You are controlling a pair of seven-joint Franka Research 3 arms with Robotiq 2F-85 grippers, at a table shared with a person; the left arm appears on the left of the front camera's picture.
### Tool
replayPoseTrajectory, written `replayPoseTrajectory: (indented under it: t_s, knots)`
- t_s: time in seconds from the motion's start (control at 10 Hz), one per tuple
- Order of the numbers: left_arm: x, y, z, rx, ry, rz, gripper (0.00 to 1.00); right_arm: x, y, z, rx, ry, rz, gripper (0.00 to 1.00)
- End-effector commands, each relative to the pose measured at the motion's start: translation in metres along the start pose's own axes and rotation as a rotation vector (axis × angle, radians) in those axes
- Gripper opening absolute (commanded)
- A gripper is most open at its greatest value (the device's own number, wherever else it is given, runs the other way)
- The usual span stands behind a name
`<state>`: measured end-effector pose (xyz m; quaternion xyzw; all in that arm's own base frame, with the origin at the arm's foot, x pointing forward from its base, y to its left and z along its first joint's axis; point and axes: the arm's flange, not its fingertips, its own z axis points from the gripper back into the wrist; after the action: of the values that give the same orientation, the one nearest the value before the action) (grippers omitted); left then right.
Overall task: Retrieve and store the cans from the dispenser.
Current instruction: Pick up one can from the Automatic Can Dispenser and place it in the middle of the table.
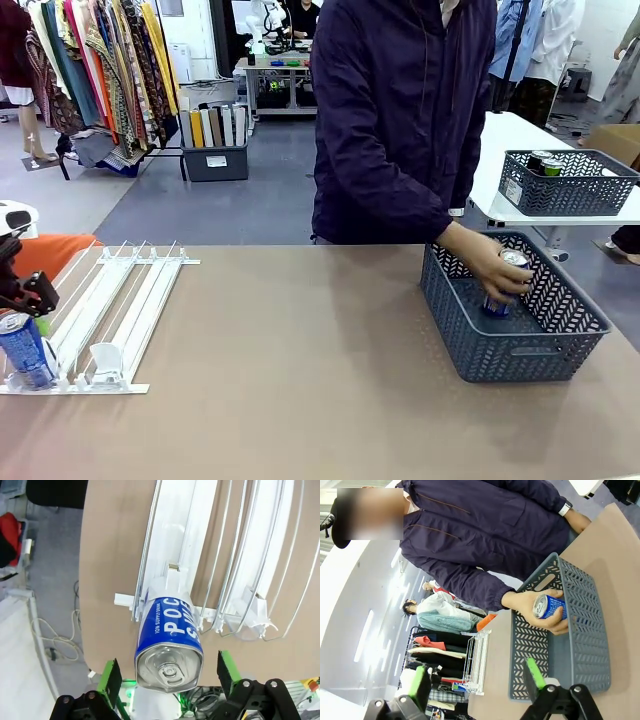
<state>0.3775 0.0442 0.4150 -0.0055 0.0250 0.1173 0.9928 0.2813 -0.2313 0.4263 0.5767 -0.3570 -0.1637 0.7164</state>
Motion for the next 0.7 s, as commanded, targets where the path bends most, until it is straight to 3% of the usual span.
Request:
replayPoseTrajectory:
  t_s: [0.0,0.1,0.6]
  knots:
    - [0.0068,-0.0001,0.0005,-0.03,0.001,0.021,0.42,0.0028,0.0042,-0.0007,0.013,-0.01,-0.01,1.0]
    - [0.0068,0.0,0.0008,-0.04,-0.01,0.021,0.0,0.0028,0.0042,-0.0007,0.013,-0.01,-0.01,1.0]
    - [0.0098,-0.0004,0.0042,-0.044,-0.02,0.009,0.0,0.0028,0.0042,-0.0007,0.013,-0.01,-0.01,1.0]
